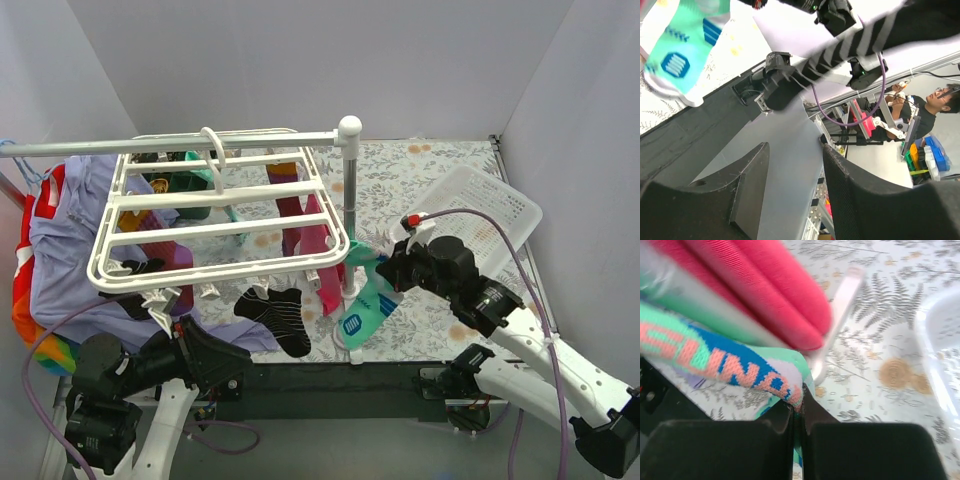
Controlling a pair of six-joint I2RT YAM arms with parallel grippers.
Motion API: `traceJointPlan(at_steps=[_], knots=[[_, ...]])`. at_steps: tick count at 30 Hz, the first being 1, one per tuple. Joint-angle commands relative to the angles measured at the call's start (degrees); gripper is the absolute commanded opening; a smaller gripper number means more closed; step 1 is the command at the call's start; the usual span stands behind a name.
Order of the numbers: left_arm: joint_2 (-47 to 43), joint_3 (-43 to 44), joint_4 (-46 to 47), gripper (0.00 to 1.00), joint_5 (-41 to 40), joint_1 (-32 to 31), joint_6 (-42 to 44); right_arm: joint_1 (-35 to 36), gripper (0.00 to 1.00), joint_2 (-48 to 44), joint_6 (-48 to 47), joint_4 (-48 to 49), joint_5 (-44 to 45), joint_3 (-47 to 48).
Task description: Remove the socks clipped to the hanger
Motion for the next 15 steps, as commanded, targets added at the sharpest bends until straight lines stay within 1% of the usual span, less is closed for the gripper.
traceJointPlan(at_steps=[1,2,4,5,6,7,9,10,12,13,15], knots=[[1.0,1.3,-1.4,0.46,-0.4,0.3,0.6,-7.1,0.01,1.9,-3.7,-4.4,0.5,6.1],[0.8,1.0,-1.2,0.46,-0.4,0.3,0.3,-9.5,0.01,2.4,-4.1,-4.8,0.7,6.9],[0.6,-0.4,-1.0,0.46,-0.2,0.3,0.0,-11.8,0.01,3.4,-4.7,-5.6,2.2,8.4],[0.7,-0.5,-1.0,0.46,-0.2,0.3,0.0,-14.7,0.01,3.9,-5.1,-5.8,2.5,9.0],[0.7,-0.6,-1.0,0.46,-0.2,0.4,0.0,-16.4,0.01,4.4,-5.3,-5.7,2.2,9.7],[0.6,-0.5,-1.2,0.46,-0.5,0.3,0.2,-19.7,0.01,5.8,-5.6,-5.7,1.1,11.5],[0.5,-0.2,-1.3,0.46,-1.2,0.3,0.5,-22.6,0.01,7.7,-7.0,-5.8,1.1,14.0],[0.5,0.0,-1.4,0.46,-1.7,0.4,0.5,-25.1,0.01,9.8,-7.5,-5.7,2.2,16.7],[0.4,0.2,-1.2,0.46,-2.2,0.3,0.5,-27.4,0.01,11.8,-8.8,-5.9,4.3,19.8],[0.4,0.3,-1.0,0.46,-2.8,0.3,0.3,-29.2,0.01,13.8,-8.8,-6.4,7.2,21.2],[0.3,0.4,-0.5,0.46,-3.5,0.3,-0.1,-30.5,0.01,15.5,-9.2,-6.4,9.3,25.8]])
